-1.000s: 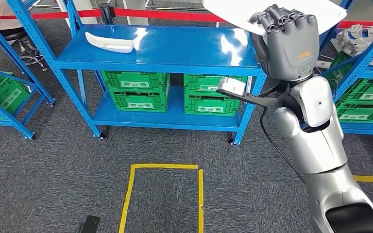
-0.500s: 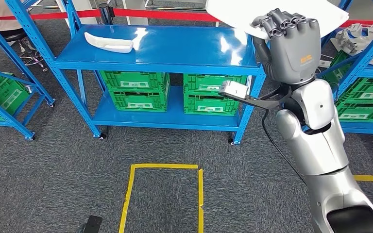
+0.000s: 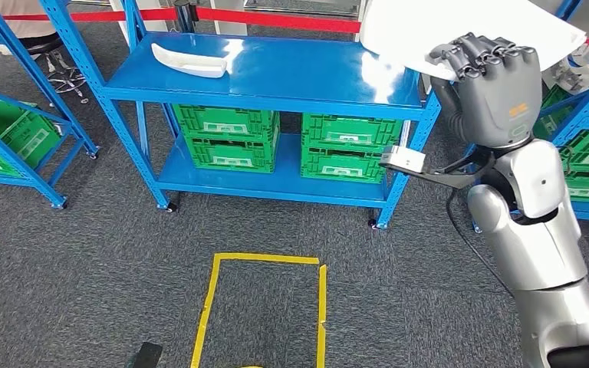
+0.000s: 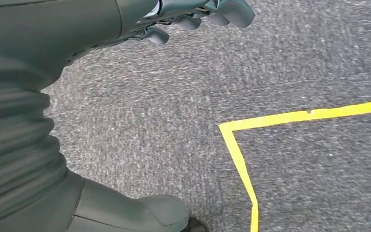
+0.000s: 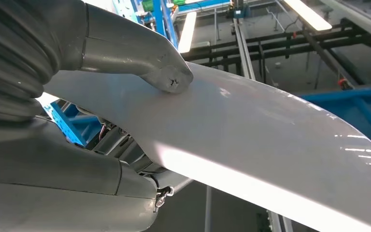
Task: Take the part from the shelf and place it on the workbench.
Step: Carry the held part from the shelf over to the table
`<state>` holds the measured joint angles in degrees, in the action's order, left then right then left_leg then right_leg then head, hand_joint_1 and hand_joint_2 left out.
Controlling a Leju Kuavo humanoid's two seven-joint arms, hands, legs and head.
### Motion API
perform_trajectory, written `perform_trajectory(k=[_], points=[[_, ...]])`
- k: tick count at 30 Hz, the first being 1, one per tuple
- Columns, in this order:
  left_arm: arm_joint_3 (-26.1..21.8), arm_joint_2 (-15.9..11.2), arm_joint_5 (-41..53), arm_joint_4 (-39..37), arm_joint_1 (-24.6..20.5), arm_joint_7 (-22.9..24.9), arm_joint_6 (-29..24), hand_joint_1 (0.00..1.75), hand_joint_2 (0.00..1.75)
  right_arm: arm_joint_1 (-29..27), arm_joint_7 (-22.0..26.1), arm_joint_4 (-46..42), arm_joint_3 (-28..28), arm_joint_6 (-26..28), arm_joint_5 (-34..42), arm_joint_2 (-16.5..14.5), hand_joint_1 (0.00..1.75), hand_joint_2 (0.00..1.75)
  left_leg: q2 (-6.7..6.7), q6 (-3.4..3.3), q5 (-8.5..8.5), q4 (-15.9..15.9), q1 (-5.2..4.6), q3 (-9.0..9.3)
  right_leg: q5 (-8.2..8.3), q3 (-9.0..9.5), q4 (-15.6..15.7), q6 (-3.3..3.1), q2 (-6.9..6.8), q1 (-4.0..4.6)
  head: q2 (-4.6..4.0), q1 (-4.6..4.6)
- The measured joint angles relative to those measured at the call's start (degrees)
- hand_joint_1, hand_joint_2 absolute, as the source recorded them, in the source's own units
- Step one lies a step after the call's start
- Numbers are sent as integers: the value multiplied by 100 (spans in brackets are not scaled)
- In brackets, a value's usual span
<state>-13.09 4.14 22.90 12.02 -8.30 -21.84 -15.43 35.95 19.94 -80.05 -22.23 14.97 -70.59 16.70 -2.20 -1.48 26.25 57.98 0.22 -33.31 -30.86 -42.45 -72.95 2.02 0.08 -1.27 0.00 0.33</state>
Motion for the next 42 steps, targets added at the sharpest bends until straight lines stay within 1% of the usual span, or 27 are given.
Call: perform_trajectory(k=[3,5,7,9,11,13,14,15,16,18,19,20,22,23,25,27,29,30,31,32,34,36,37,38,39,40,42], points=[[0,16,28,5,-3,-1,0,0,175,-9,23,-82,54,-28,78,196,175,175,-138,92,27,120,20,-87,340,620,1063,9,173,-44,0,0],[0,18,51,14,-3,-1,-2,0,175,-25,26,-171,61,-76,203,379,175,175,-228,176,27,146,17,-137,349,739,1298,-43,228,-26,0,2],[0,13,57,17,26,-6,-7,0,175,-43,54,-331,61,-103,378,606,175,175,-306,249,2,118,14,-177,376,734,1308,-133,119,-19,0,6],[0,9,57,17,63,-23,-12,0,175,-61,75,-518,63,-127,472,784,175,175,-183,304,112,261,5,-266,400,740,1335,-225,15,-33,0,-8],[0,7,57,17,72,-39,-13,0,175,-104,63,-678,65,-155,493,920,175,175,63,346,477,855,1,-518,407,739,1350,-284,-90,-24,0,-27],[0,7,57,17,75,-37,-14,0,175,-171,32,-805,66,-170,488,1028,175,175,166,370,814,1582,9,-814,407,731,1350,-300,-205,-8,0,-31],[0,8,56,17,83,-35,-14,0,175,-209,19,-869,66,-184,482,1078,175,175,180,370,849,1740,9,-860,408,729,1349,-301,-264,-4,0,-32],[0,9,51,17,92,-34,-15,0,175,-247,11,-944,66,-209,478,1130,175,175,198,362,771,1647,9,-782,408,729,1348,-301,-327,1,0,-32],[-1,8,43,17,98,-35,-15,0,175,-274,9,-1027,69,-249,478,1189,175,175,242,345,616,1338,6,-593,408,732,1347,-299,-389,5,0,-31],[-11,3,17,21,99,-42,-15,0,175,-304,5,-1207,94,-353,491,1317,175,175,500,282,323,493,-23,-112,407,747,1344,-277,-512,27,0,-29],[-19,3,6,23,98,-46,-16,0,175,-310,3,-1291,116,-399,500,1382,175,175,596,247,250,221,-44,24,409,755,1345,-252,-566,35,0,-28],[-27,3,-3,25,100,-50,-16,0,175,-318,0,-1365,139,-435,507,1439,175,175,647,214,227,88,-63,76,413,765,1349,-219,-621,44,0,-25],[-44,5,-9,26,117,-51,-17,0,175,-334,-3,-1484,174,-472,516,1527,175,175,521,152,192,56,-75,53,424,789,1378,-143,-726,41,0,-23],[-55,9,-9,26,125,-51,-17,0,175,-344,-4,-1531,185,-479,516,1558,175,175,454,118,161,31,-64,62,403,797,1368,-105,-680,32,0,-20],[-79,20,-12,28,123,-52,-17,0,175,-368,-4,-1609,207,-488,521,1638,175,175,327,46,87,-19,-31,86,196,702,1105,-46,-379,7,0,-7],[-97,28,-16,30,113,-54,-17,0,175,-407,2,-1657,227,-512,538,1731,175,175,191,4,49,-23,-20,62,-194,384,378,-15,-79,-2,0,14],[-118,33,-22,31,111,-54,-17,0,175,-459,44,-1707,239,-568,620,1811,175,175,28,-10,39,-4,-27,39,-380,96,-227,-5,-17,4,0,23],[-127,36,-26,31,112,-54,-17,0,175,-476,82,-1740,251,-608,696,1844,175,175,-58,-10,38,13,-27,29,-302,97,-218,-10,-10,5,0,23],[-136,38,-28,31,110,-55,-16,0,175,-482,124,-1782,272,-650,789,1878,175,175,-145,-5,41,35,-25,23,-130,214,22,-18,10,2,0,24],[-143,39,-30,31,106,-57,-16,0,175,-474,161,-1826,301,-693,879,1909,175,175,-227,5,46,61,-22,15,83,413,424,-28,79,-7,0,25],[-164,40,-41,33,90,-72,-17,0,175,-446,211,-1912,360,-760,1004,1967,175,175,-378,61,59,116,-24,-32,321,744,1116,-51,327,-25,0,25],[-197,38,-64,38,85,-93,-17,0,175,-423,233,-1980,391,-811,1045,2005,175,175,-511,145,45,129,-13,-103,332,818,1320,-90,420,-15,0,21],[-218,34,-76,39,88,-103,-17,0,175,-413,236,-2011,397,-832,1051,2014,175,175,-578,188,29,114,-2,-135,348,815,1335,-123,344,-13,0,22],[-238,26,-80,40,97,-110,-16,0,175,-398,238,-2036,398,-845,1054,2015,175,175,-574,220,24,111,3,-153,362,824,1357,-160,275,-18,0,20],[-255,20,-83,40,103,-115,-16,0,175,-384,238,-2061,400,-853,1056,2015,175,175,-462,249,69,166,-4,-191,376,840,1385,-205,199,-26,0,8],[-265,15,-84,41,102,-121,-15,0,175,-371,238,-2084,403,-856,1060,2017,175,175,-289,275,182,332,-13,-271,389,855,1413,-243,120,-34,0,-4],[-270,13,-86,42,92,-131,-15,0,175,-361,244,-2114,409,-867,1074,2021,175,175,81,321,559,1008,-12,-581,391,870,1432,-287,-40,-21,0,-28]])
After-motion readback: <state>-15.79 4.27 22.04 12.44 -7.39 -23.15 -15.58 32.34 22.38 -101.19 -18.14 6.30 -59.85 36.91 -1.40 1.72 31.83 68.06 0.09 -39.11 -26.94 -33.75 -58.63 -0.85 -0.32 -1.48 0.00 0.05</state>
